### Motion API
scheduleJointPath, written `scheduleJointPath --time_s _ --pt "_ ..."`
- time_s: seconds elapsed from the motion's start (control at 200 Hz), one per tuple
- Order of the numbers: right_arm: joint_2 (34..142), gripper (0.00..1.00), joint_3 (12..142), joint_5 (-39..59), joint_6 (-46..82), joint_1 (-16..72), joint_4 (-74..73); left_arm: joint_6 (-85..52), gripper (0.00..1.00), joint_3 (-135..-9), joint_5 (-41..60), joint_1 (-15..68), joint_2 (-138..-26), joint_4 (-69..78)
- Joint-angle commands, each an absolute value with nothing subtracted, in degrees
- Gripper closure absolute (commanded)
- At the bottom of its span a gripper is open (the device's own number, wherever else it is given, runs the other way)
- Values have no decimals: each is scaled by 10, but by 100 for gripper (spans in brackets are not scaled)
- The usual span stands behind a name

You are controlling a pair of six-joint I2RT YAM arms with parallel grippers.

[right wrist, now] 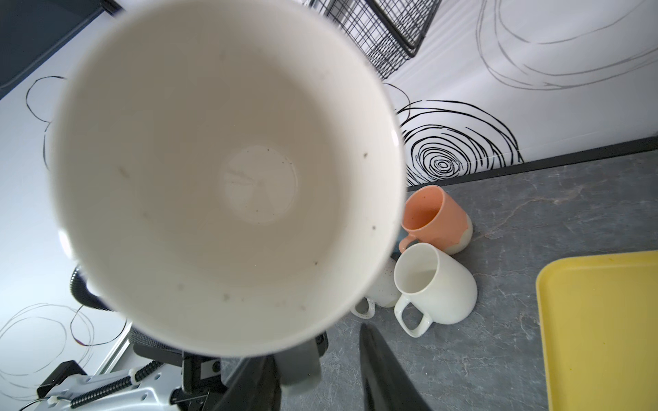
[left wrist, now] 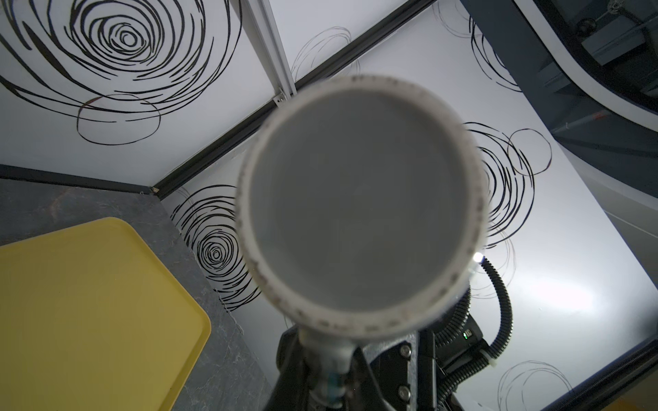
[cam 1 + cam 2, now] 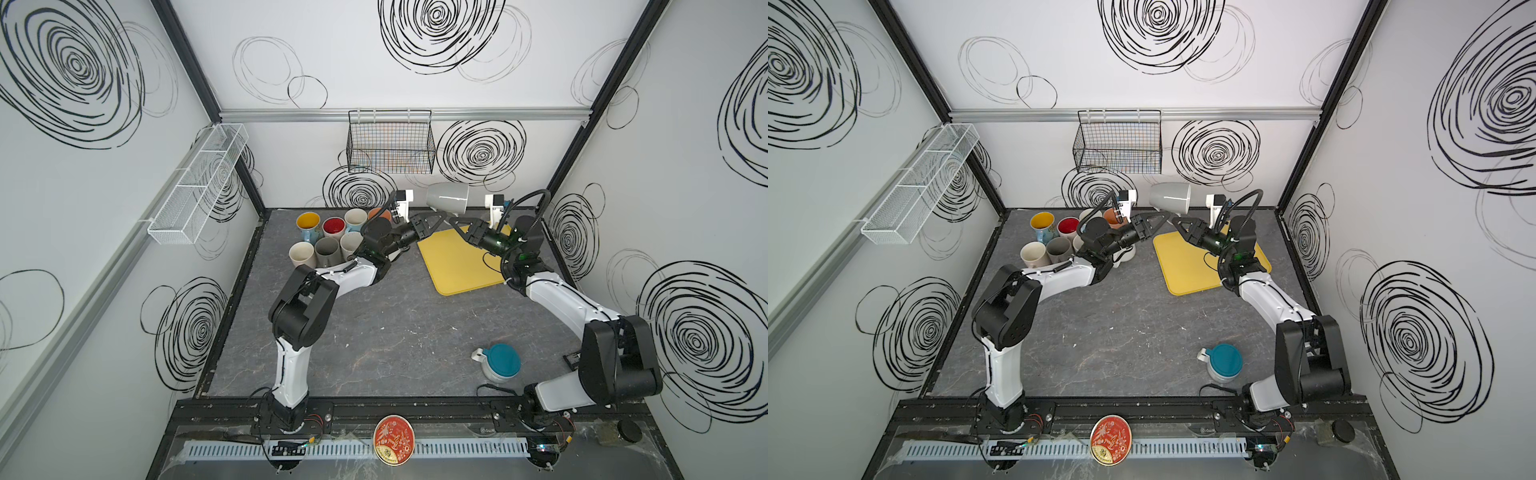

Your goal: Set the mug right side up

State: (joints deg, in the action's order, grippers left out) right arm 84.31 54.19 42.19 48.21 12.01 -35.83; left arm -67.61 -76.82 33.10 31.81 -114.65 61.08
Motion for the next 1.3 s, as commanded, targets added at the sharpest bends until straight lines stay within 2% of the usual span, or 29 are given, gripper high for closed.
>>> scheduleJointPath --time_s 0.0,0.085,0.345,0.495,0.64,0.941,1.141,1.296 --pt "852 65 562 435 487 124 -389 -691 100 -774 349 324 -1110 712" --pt "854 69 566 438 485 125 -393 -690 100 -766 349 323 -1109 710" --pt "855 100 569 439 477 133 -394 -681 100 -732 350 319 -1096 702" --pt "850 100 569 427 471 139 -389 -652 77 -697 343 309 -1071 672" --pt "843 100 573 409 459 143 -364 -618 64 -657 340 292 -1035 636" --pt "846 100 613 319 381 171 -176 -519 57 -570 323 237 -953 521" --pt "876 100 671 227 303 229 -14 -360 54 -542 260 193 -879 311" --pt "914 100 715 164 266 287 74 -264 50 -541 158 154 -831 141"
